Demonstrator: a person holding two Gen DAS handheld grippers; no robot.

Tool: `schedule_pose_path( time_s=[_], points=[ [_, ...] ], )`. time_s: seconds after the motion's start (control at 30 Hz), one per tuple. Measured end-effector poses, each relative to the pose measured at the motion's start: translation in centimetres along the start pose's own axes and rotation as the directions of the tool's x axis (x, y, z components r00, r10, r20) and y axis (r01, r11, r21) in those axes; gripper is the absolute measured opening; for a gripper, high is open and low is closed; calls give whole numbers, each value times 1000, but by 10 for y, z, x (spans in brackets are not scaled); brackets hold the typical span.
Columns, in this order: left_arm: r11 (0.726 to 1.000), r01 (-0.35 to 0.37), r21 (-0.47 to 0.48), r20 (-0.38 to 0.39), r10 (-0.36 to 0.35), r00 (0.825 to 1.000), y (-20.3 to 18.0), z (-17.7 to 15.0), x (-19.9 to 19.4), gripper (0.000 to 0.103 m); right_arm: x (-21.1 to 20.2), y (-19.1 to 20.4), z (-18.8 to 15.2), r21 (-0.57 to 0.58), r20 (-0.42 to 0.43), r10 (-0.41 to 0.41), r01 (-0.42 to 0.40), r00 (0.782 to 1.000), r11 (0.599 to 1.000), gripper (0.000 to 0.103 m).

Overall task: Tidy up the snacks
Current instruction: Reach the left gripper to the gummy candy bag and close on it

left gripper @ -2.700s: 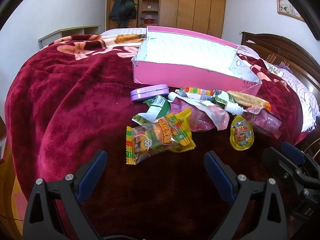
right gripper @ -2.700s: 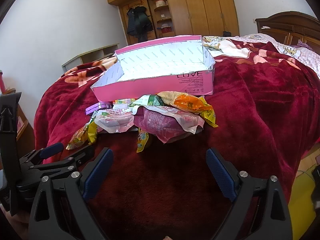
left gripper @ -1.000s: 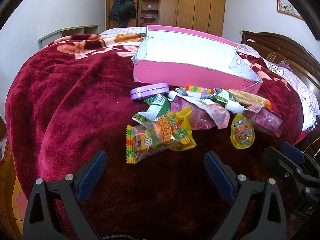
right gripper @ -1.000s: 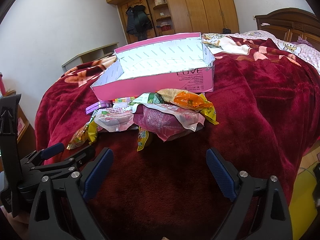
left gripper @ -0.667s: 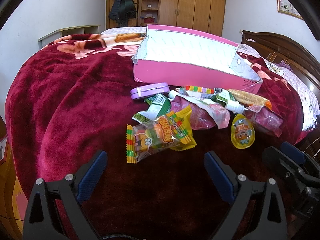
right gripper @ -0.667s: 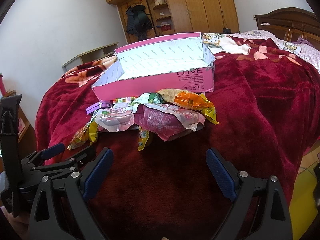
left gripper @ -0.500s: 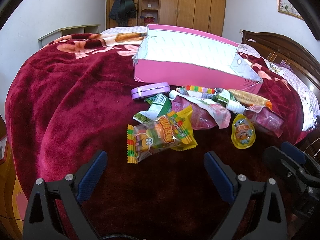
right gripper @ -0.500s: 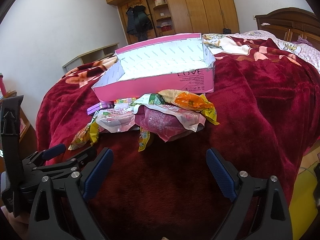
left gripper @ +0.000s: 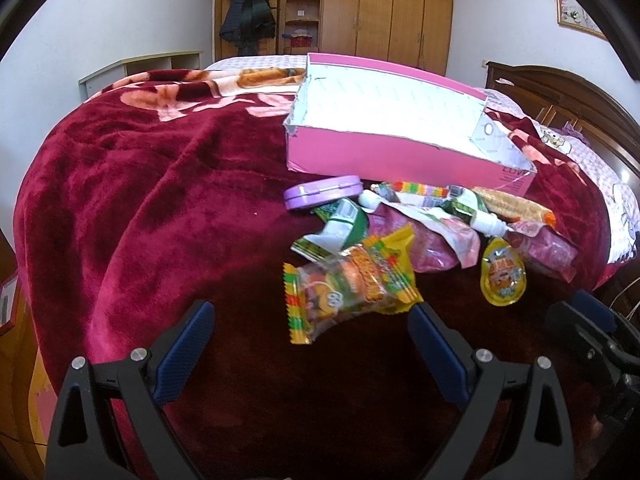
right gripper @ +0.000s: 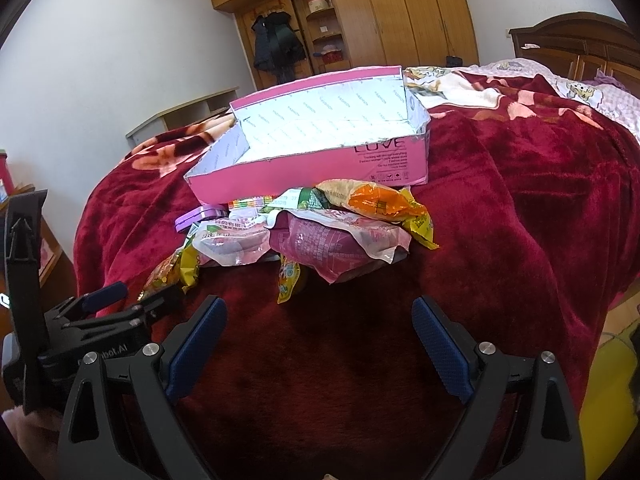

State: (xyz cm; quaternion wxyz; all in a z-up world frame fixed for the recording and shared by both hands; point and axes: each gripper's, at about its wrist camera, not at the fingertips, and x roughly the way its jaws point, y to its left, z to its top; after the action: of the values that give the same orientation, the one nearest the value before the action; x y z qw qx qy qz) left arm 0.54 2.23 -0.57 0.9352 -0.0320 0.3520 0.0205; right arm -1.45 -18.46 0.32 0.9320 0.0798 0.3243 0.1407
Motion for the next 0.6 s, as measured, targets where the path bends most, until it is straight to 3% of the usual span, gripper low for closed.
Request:
schedule_pose_path(
  time_s=[0.27,0.43,0.6],
  points=[
    [999,39,10,10,-39,999,-6,9,0,99,5,-6,-3,15,-13,6,-6,1000,1000,96],
    [996,69,-57,-16,-70,997,6,13,3,96,6,-10,-3,28,-15,12,-12,1000,1000,96],
    [990,92,-105,10,-91,996,14,14,0,91,8,-12,-4,34,-21,17,-16,1000,999,96]
  ],
)
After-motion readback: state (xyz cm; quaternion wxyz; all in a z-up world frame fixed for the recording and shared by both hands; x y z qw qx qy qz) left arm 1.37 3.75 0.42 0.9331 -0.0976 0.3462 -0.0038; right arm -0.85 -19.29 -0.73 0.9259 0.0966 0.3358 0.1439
